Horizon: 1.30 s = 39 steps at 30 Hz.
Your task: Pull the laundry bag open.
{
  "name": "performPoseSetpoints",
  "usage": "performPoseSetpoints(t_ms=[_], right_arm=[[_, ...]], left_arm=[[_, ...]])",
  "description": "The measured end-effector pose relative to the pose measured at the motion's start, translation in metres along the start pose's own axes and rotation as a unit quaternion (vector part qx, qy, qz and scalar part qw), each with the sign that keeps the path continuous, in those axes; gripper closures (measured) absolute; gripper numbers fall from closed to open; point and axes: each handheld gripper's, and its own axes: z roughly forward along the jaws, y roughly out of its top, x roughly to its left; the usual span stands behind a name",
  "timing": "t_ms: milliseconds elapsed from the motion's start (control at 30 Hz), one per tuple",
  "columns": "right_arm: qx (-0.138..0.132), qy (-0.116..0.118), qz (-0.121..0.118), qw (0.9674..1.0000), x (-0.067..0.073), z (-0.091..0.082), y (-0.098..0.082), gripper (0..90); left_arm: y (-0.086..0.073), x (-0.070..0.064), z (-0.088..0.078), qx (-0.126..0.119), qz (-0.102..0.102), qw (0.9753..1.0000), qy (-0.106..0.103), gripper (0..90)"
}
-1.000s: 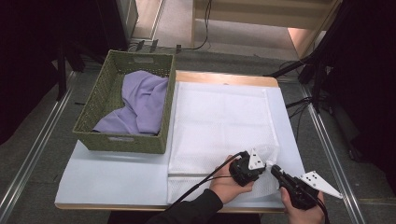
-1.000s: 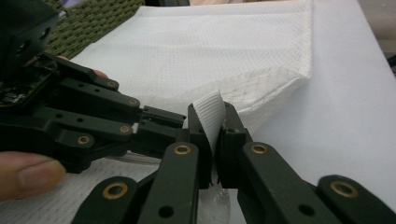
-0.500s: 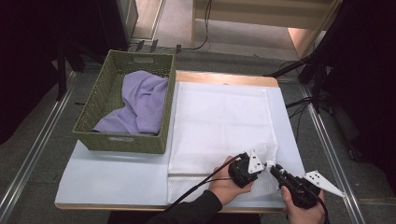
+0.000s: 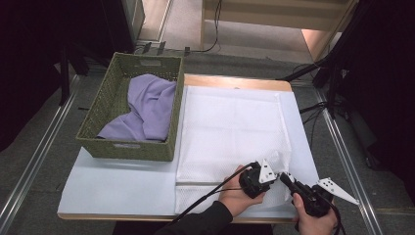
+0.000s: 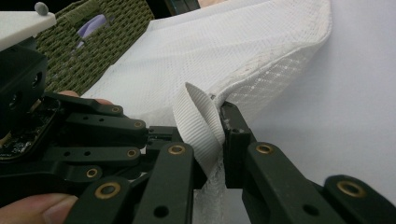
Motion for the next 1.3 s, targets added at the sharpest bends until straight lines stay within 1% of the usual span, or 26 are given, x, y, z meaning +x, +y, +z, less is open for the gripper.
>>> performPoseSetpoints(t_ms=[67, 133, 167, 200, 267, 300, 333, 367, 467, 533, 567, 633, 667, 700, 767, 900, 1033, 1133, 1200, 1300], right_arm=[[0.001, 0.001, 0.000, 1.0000, 0.000, 0.000, 0.000, 84.7], [-0.001, 0.005, -0.002, 1.0000, 0.001, 0.000, 0.000, 84.7], [-0.001, 0.005, -0.002, 1.0000, 0.001, 0.000, 0.000, 84.7], [-0.003, 0.005, -0.004, 1.0000, 0.002, 0.000, 0.000, 84.7], [-0.005, 0.004, -0.004, 1.0000, 0.001, -0.001, 0.000, 84.6], [-0.005, 0.004, -0.004, 1.0000, 0.001, -0.001, 0.000, 84.6], [-0.005, 0.005, -0.002, 1.0000, 0.001, -0.001, 0.000, 84.7], [-0.007, 0.011, 0.000, 0.9999, 0.001, 0.000, 0.000, 84.7], [-0.005, 0.016, -0.003, 0.9998, 0.002, 0.000, 0.001, 84.8], [-0.004, 0.017, -0.002, 0.9998, 0.002, -0.001, 0.001, 84.8], [-0.005, 0.017, -0.003, 0.9998, 0.002, -0.001, 0.001, 84.7], [-0.008, 0.016, -0.004, 0.9998, 0.002, -0.001, 0.001, 84.6], [-0.010, 0.015, -0.002, 0.9998, 0.002, -0.001, 0.001, 84.5], [-0.011, 0.013, -0.002, 0.9999, 0.002, -0.001, 0.001, 84.5], [-0.009, 0.008, -0.002, 0.9999, 0.002, -0.001, 0.000, 84.6], [-0.010, -0.003, -0.009, 0.9999, 0.003, -0.002, 0.001, 85.1], [-0.006, -0.005, -0.010, 0.9999, 0.003, -0.002, 0.000, 85.2], [-0.003, -0.008, -0.013, 0.9999, 0.004, -0.001, 0.000, 85.4], [-0.004, -0.012, -0.016, 0.9998, 0.005, -0.001, 0.000, 85.5], [-0.004, -0.012, -0.014, 0.9998, 0.004, -0.001, 0.000, 85.5]], left_arm=[[0.000, -0.001, 0.000, 0.004, 0.009, 0.9999, 0.012, 85.2], [0.000, 0.000, 0.000, 0.001, 0.005, 0.9999, 0.012, 83.1], [0.000, 0.000, -0.001, 0.002, 0.003, 0.9999, 0.014, 82.5], [0.000, 0.001, -0.002, -0.002, 0.001, 0.9998, 0.022, 82.0], [0.000, 0.002, -0.002, -0.004, -0.001, 0.9997, 0.025, 80.9], [0.000, 0.003, -0.003, -0.009, -0.002, 0.9996, 0.025, 80.9], [0.000, 0.003, -0.003, -0.012, 0.005, 0.9996, 0.024, 80.7], [-0.001, 0.000, -0.003, -0.019, 0.021, 0.9993, 0.025, 79.9], [-0.001, -0.001, -0.003, -0.019, 0.026, 0.9991, 0.027, 80.3], [-0.001, -0.001, -0.003, -0.018, 0.027, 0.9991, 0.026, 83.8], [-0.002, -0.002, -0.002, -0.018, 0.032, 0.9990, 0.026, 85.7], [-0.002, -0.006, -0.002, -0.016, 0.049, 0.9983, 0.027, 86.9], [-0.002, -0.007, -0.002, -0.012, 0.053, 0.9982, 0.027, 87.2], [-0.002, -0.007, -0.002, -0.011, 0.052, 0.9982, 0.029, 87.2], [-0.002, -0.006, -0.002, -0.009, 0.046, 0.9986, 0.025, 87.4], [-0.002, -0.006, -0.003, -0.006, 0.047, 0.9985, 0.027, 87.5], [-0.003, -0.005, -0.003, -0.004, 0.040, 0.9989, 0.023, 87.6], [-0.005, -0.005, -0.003, -0.004, 0.030, 0.9993, 0.021, 87.6], [-0.006, -0.005, -0.003, -0.005, 0.027, 0.9994, 0.022, 87.6], [-0.006, -0.004, -0.004, -0.004, 0.024, 0.9995, 0.019, 87.6]])
